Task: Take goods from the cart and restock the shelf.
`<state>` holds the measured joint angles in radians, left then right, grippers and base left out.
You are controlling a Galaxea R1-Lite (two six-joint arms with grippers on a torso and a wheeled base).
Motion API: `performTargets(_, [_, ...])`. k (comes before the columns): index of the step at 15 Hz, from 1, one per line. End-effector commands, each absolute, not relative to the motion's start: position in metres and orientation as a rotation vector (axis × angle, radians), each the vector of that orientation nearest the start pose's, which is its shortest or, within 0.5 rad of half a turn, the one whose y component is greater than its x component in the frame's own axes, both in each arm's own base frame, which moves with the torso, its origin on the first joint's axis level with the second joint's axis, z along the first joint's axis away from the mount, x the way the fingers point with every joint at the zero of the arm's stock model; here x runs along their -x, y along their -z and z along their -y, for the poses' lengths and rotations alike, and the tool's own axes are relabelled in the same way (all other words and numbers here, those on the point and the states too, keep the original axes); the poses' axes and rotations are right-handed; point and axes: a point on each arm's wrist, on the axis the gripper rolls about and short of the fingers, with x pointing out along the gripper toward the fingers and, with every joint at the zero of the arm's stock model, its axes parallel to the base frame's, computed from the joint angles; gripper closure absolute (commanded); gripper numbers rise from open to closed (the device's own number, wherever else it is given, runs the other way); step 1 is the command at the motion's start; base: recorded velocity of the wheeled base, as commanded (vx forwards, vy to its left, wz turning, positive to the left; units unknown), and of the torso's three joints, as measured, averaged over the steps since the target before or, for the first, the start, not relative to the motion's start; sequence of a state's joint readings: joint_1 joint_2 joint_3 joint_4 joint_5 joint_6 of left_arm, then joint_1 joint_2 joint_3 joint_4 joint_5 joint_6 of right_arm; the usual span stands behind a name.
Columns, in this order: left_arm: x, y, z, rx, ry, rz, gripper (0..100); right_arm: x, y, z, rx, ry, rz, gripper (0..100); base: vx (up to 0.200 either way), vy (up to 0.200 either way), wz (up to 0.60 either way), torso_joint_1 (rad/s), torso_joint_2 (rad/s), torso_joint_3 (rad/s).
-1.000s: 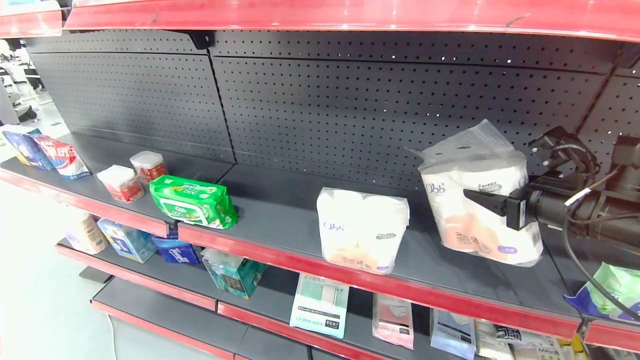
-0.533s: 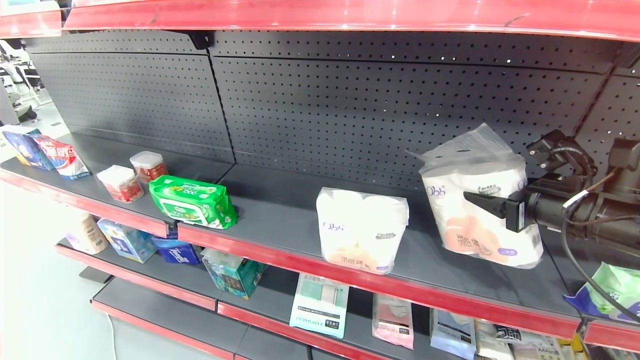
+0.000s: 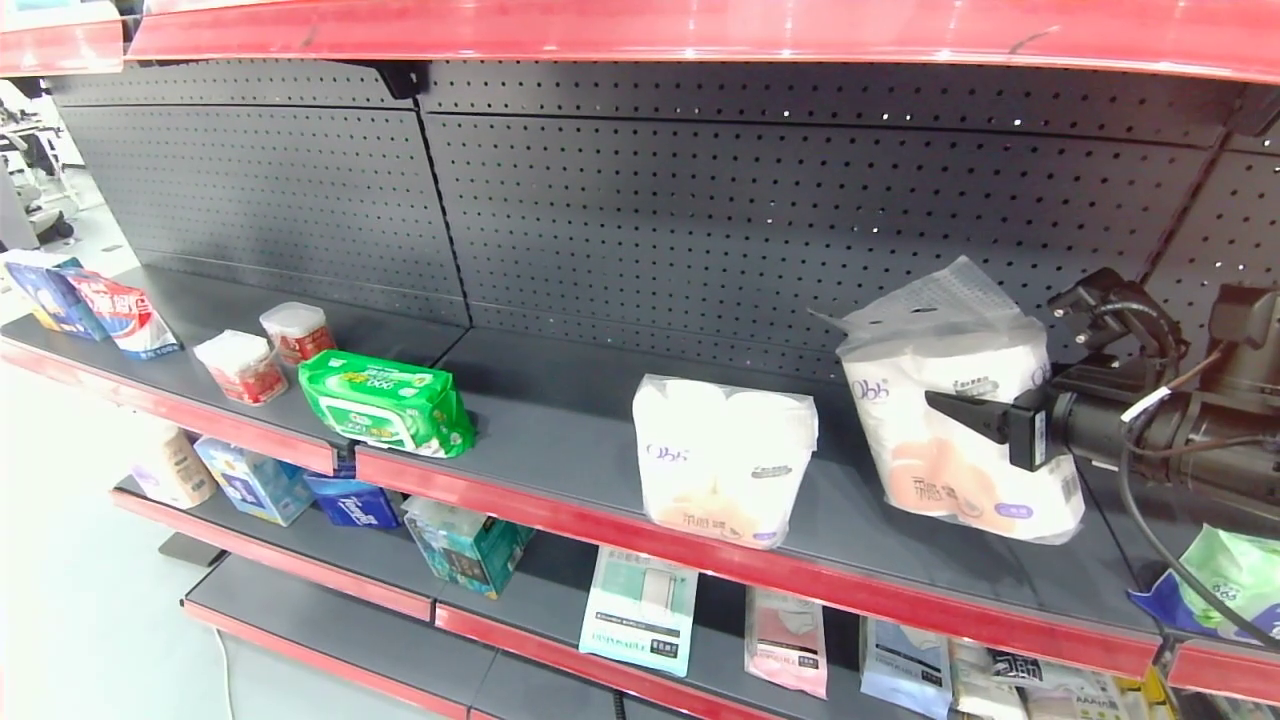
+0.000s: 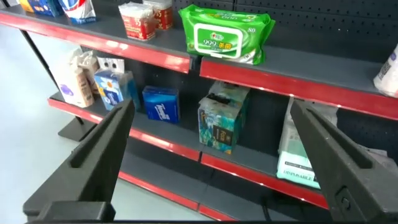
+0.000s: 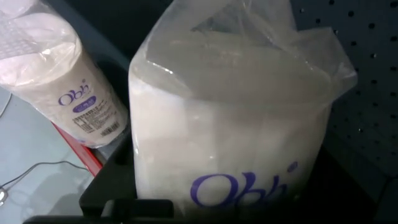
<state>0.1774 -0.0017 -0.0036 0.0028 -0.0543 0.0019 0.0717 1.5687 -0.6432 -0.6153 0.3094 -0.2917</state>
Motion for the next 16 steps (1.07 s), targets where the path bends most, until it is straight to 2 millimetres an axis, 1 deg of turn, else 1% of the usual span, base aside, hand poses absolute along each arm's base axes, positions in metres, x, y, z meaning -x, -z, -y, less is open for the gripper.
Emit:
performTargets(1, [0.022,-0.076,0.005,-0.003,-0.124,-0.002,0,-0.26,-0.173,-0.025,0.247,-0.419,-0.26,100,0.0,0.0,0.0,0.0,0.0,0.0])
performTargets(5, [0.022,-0.076,0.005,-0.003,-0.124,-0.002,0,-0.264,-0.166,-0.024,0.243,-0.419,-0.285,100,0.0,0.0,0.0,0.0,0.0,0.0])
performTargets(8, [0.022,-0.076,0.005,-0.003,-0.124,-0.002,0,-0.275,-0.161,-0.025,0.24,-0.416,-0.278,100,0.0,0.0,0.0,0.0,0.0,0.0])
performTargets(9, [0.022,-0.076,0.005,-0.003,-0.124,-0.002,0,-0.286,-0.154,-0.026,0.24,-0.423,-0.255,100,0.0,0.0,0.0,0.0,0.0,0.0])
performTargets(10, [0.022,-0.076,0.005,-0.003,-0.124,-0.002,0,-0.289,-0.152,-0.026,0.238,-0.436,-0.246,100,0.0,0.0,0.0,0.0,0.0,0.0])
performTargets(11, [0.022,-0.076,0.005,-0.003,-0.124,-0.002,0,-0.3,-0.146,-0.028,0.235,-0.495,-0.231,100,0.0,0.0,0.0,0.0,0.0,0.0])
performTargets(13, [0.022,-0.076,0.005,-0.003,-0.124,-0.002,0,-0.309,-0.144,-0.031,0.227,-0.523,-0.23,100,0.0,0.0,0.0,0.0,0.0,0.0])
performTargets(14, [0.022,-0.076,0.005,-0.003,-0.124,-0.002,0,-0.327,-0.138,-0.038,0.225,-0.55,-0.227,100,0.0,0.0,0.0,0.0,0.0,0.0])
performTargets(15, [0.022,-0.076,0.005,-0.003,-0.124,-0.002,0,-0.337,-0.135,-0.043,0.228,-0.563,-0.214,100,0.0,0.0,0.0,0.0,0.0,0.0])
performTargets(16, [0.022,-0.076,0.005,-0.003,-0.124,-0.002,0,-0.355,-0.13,-0.047,0.231,-0.586,-0.176,100,0.0,0.0,0.0,0.0,0.0,0.0])
